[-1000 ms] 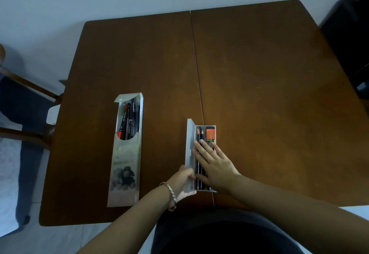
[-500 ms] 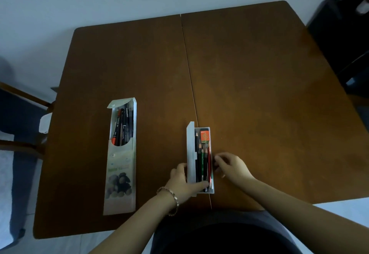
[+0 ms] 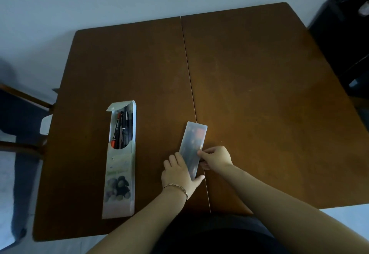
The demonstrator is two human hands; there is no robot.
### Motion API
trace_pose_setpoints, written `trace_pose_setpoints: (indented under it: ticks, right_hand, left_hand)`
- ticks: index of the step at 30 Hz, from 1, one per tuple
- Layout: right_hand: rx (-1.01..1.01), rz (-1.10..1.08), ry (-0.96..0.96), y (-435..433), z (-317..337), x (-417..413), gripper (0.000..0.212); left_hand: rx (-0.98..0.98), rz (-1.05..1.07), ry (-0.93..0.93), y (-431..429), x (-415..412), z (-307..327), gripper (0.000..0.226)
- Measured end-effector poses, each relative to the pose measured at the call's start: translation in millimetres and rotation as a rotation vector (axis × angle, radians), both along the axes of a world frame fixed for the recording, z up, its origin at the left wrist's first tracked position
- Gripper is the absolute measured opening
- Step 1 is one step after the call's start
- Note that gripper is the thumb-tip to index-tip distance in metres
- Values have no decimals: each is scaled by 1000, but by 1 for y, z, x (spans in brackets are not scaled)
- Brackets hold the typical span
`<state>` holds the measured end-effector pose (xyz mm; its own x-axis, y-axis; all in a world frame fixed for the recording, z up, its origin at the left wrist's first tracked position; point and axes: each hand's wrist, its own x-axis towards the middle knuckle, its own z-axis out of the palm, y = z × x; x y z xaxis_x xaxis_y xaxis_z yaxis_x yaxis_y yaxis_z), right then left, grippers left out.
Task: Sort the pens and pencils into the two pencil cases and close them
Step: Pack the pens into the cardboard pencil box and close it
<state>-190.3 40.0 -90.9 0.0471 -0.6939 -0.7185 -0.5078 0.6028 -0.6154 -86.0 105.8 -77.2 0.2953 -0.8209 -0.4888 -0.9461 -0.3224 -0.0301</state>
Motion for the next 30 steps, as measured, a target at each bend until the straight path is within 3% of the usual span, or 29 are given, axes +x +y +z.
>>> trace_pose_setpoints:
  ticks: [9,16,24,27,30]
  right_hand:
    - [40,-41,-17,-7,-2,5,19]
    - [-84,122,-33,-27,7,9,17]
    - [-171,213,24,-43,26,17,18]
    - [-200,219,14,-43,29,17,15]
    - [-204,249,-8,-41,30,16,16]
  left_hand:
    - [-13,126,50,-3,9,-2,73]
    - [-158,357,-67,-64,72,18,73]
    - [37,412,-148,-105,92,11,78]
    - [-68,337,-204,-96,89,12,88]
    - [-282,325,-169,-78,101,21,83]
